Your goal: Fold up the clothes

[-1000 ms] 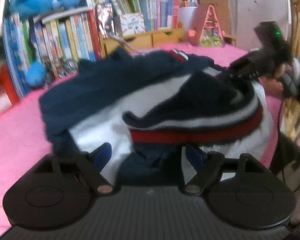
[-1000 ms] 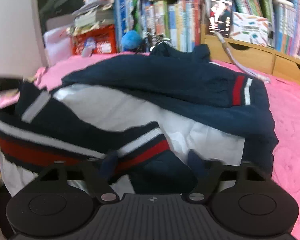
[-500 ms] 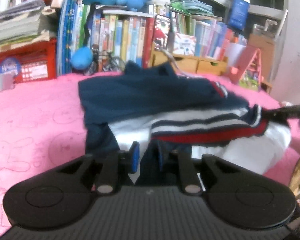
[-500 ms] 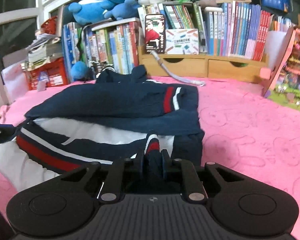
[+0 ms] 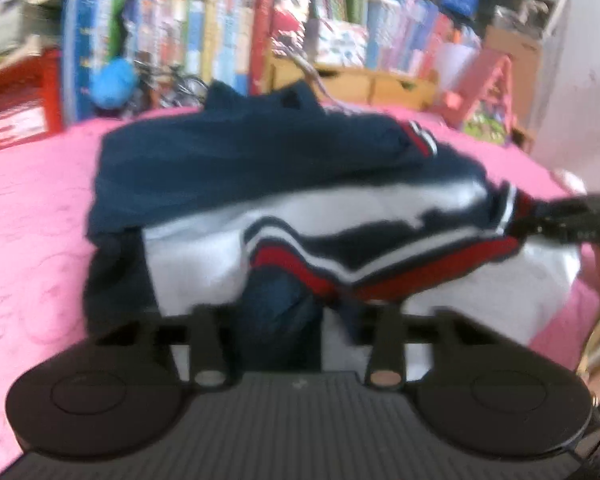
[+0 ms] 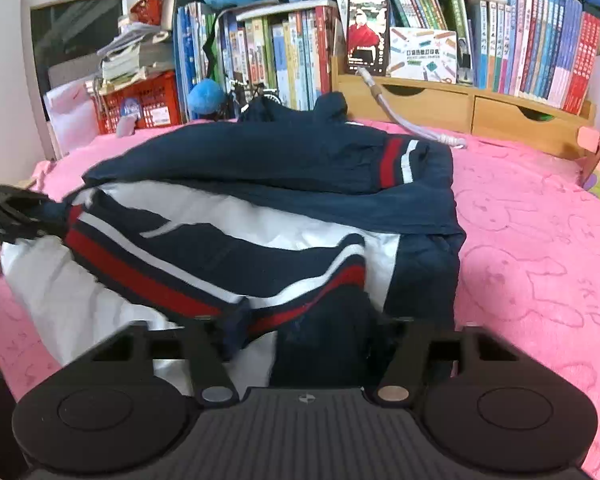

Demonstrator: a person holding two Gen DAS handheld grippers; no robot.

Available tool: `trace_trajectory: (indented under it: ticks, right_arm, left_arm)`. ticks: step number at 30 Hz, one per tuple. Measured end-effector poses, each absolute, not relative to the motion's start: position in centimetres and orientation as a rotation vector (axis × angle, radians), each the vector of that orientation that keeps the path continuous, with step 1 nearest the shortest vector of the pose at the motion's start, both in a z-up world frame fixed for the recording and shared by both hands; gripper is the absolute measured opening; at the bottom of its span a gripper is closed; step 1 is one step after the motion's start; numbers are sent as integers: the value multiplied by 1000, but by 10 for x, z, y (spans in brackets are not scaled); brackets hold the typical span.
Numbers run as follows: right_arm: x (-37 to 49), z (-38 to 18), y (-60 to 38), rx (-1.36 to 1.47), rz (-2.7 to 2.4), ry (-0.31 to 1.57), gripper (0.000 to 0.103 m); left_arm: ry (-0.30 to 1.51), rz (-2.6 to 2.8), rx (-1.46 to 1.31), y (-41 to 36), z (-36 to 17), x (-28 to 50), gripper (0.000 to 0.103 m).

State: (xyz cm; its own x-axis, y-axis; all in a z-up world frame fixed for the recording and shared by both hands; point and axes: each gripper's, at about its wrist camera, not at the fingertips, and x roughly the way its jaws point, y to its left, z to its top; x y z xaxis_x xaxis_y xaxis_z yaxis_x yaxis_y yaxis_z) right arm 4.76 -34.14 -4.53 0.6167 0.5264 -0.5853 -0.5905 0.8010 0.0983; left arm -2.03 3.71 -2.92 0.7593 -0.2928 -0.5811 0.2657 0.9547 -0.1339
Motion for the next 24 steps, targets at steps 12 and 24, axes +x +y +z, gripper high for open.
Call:
trace_trajectory:
  ticks: [12,24]
  right_arm:
    - [94,62,-299,-181,590,281,17]
    - [260,16,-231,-239,481,382,17]
  left_arm:
    - [340,-144,88,56,64,53,18]
    - [474,-36,103,97,1,194,18]
